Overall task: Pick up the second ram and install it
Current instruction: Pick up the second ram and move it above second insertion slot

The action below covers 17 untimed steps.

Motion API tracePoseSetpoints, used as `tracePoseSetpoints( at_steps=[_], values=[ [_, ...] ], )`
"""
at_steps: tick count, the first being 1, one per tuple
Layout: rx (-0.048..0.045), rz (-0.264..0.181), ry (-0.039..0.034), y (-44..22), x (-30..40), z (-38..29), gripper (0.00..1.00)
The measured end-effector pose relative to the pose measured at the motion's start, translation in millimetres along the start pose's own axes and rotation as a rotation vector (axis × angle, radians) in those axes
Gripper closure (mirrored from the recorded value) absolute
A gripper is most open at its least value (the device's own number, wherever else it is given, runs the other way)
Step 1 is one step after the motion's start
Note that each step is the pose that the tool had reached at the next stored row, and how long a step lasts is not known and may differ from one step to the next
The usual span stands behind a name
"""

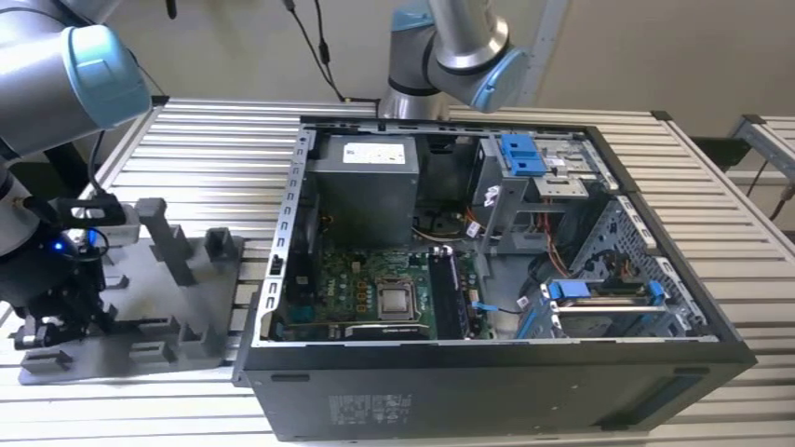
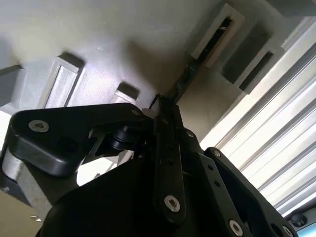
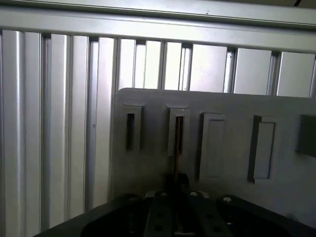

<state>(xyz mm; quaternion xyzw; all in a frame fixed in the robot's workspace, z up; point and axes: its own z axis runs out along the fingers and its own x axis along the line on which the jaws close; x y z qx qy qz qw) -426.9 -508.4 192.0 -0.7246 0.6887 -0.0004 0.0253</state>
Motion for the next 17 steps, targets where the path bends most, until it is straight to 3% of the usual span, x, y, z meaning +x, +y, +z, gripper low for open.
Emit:
tracePoseSetpoints(
  at_steps=[17],
  values=[
    [0.0, 0.0, 0.0, 0.2, 0.1, -0.5, 0.86]
  ],
)
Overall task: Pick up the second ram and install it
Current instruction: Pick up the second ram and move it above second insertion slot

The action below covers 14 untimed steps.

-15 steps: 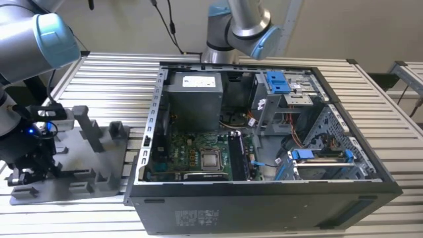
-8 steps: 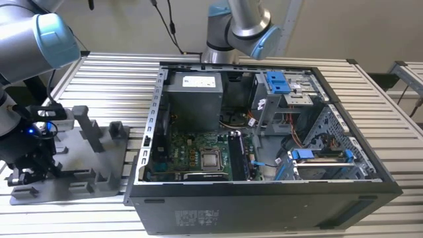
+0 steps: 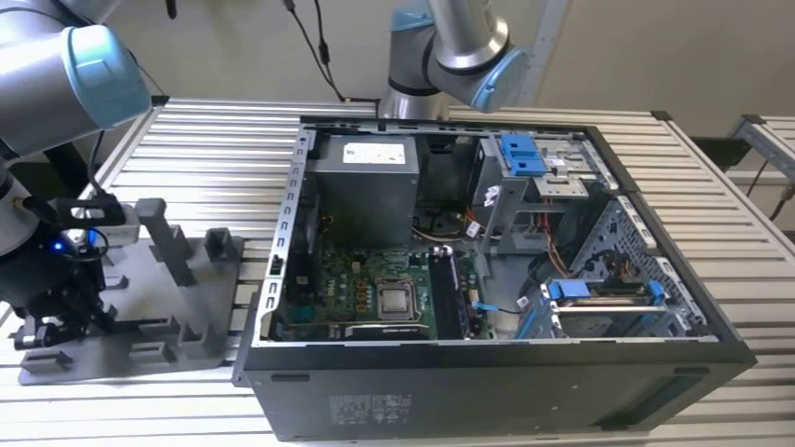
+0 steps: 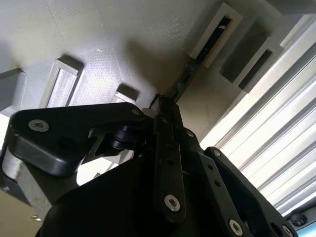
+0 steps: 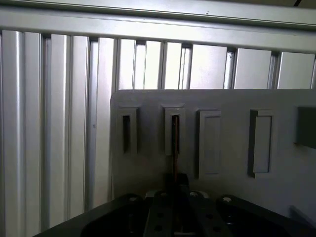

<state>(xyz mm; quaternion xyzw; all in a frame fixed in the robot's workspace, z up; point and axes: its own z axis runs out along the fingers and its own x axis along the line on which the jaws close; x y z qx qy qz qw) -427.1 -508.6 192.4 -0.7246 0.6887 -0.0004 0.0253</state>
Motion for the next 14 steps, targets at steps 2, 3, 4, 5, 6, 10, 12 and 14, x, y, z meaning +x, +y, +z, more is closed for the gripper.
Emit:
tracePoseSetpoints(
  at_steps=[2, 3, 4, 5, 6, 10, 12, 14],
  values=[
    [-0.0001, 0.0, 0.0, -0.1, -0.1, -2.4, 0.86],
    [0.0, 0.0, 0.0, -0.1, -0.2, -3.9, 0.86],
    [0.0, 0.0, 0.0, -0.2, -0.2, -5.7, 0.86],
    [-0.0001, 0.0, 0.0001, -0.3, -0.3, -7.7, 0.86],
    [-0.0001, 0.0, 0.0, -0.4, -0.3, -9.4, 0.86],
    [-0.0001, 0.0, 0.0001, -0.5, -0.5, -14.4, 0.86],
    [0.0, 0.0, 0.0, -0.6, -0.6, -16.3, 0.86],
    [0.0, 0.0, 0.0, -0.7, -0.7, -17.8, 0.86]
  ],
)
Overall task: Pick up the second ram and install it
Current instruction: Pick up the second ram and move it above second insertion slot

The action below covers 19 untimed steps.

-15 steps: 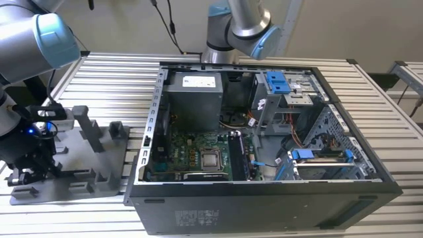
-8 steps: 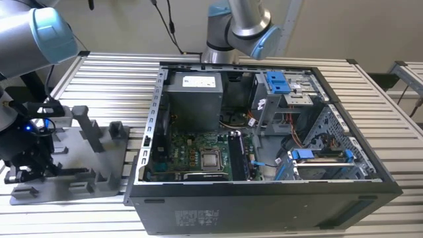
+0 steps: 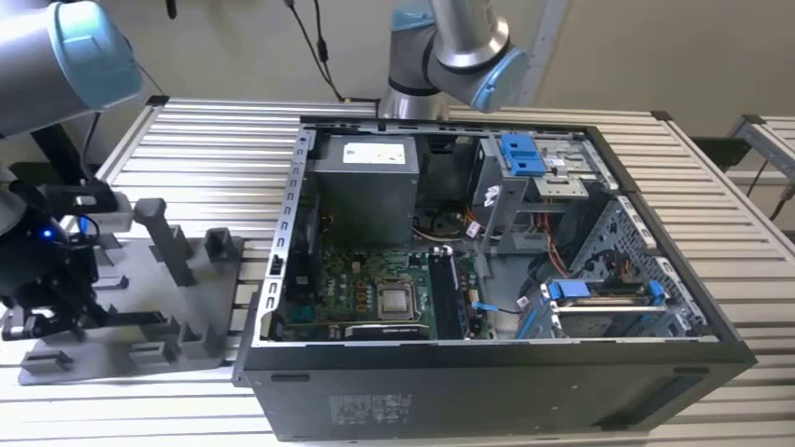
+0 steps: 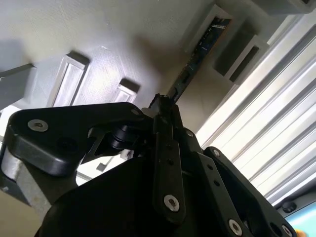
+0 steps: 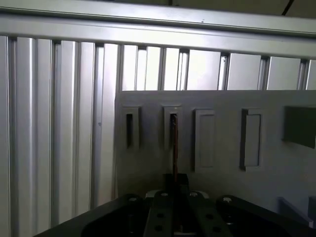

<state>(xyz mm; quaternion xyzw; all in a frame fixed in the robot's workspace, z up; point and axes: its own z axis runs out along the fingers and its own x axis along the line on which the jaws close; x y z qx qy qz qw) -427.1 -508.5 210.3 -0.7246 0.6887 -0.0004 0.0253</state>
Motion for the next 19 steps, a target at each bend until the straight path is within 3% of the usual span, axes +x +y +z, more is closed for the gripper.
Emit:
tracePoseSetpoints(
  at_steps=[8, 19],
  values=[
    [0.0004, 0.011, -0.0022, -0.5, -0.4, -13.7, 0.86],
    [0.0025, 0.05, -0.0143, -1.0, -0.7, -27.8, 0.86]
  ],
)
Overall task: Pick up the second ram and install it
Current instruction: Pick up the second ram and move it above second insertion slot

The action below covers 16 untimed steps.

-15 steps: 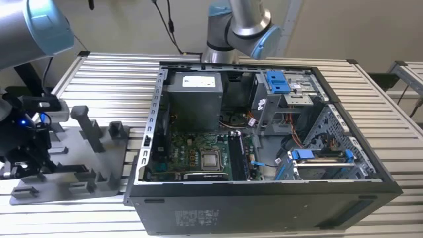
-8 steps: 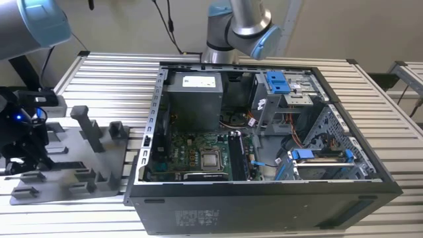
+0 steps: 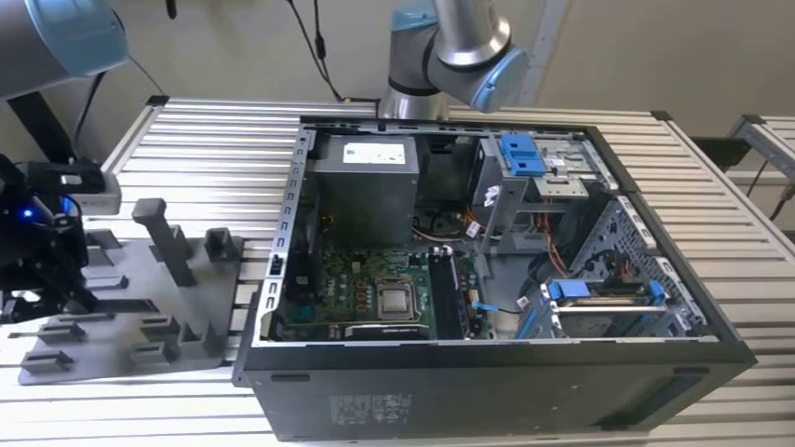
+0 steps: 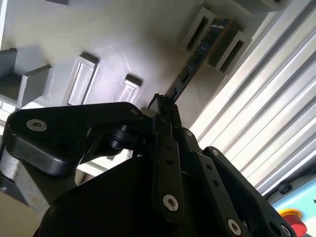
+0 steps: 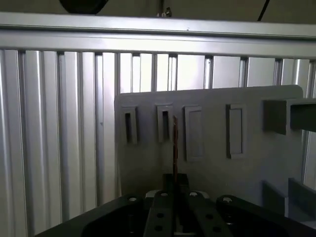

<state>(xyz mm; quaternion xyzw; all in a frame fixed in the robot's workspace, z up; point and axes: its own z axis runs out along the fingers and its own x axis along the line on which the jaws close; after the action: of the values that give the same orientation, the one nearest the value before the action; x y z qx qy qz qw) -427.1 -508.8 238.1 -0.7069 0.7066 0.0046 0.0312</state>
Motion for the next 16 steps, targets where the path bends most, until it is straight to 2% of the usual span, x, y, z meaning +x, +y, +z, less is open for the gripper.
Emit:
tracePoseSetpoints(
  at_steps=[16],
  values=[
    [0.0005, 0.009, -0.0035, -0.9, -1.1, -23.1, 0.86]
  ],
)
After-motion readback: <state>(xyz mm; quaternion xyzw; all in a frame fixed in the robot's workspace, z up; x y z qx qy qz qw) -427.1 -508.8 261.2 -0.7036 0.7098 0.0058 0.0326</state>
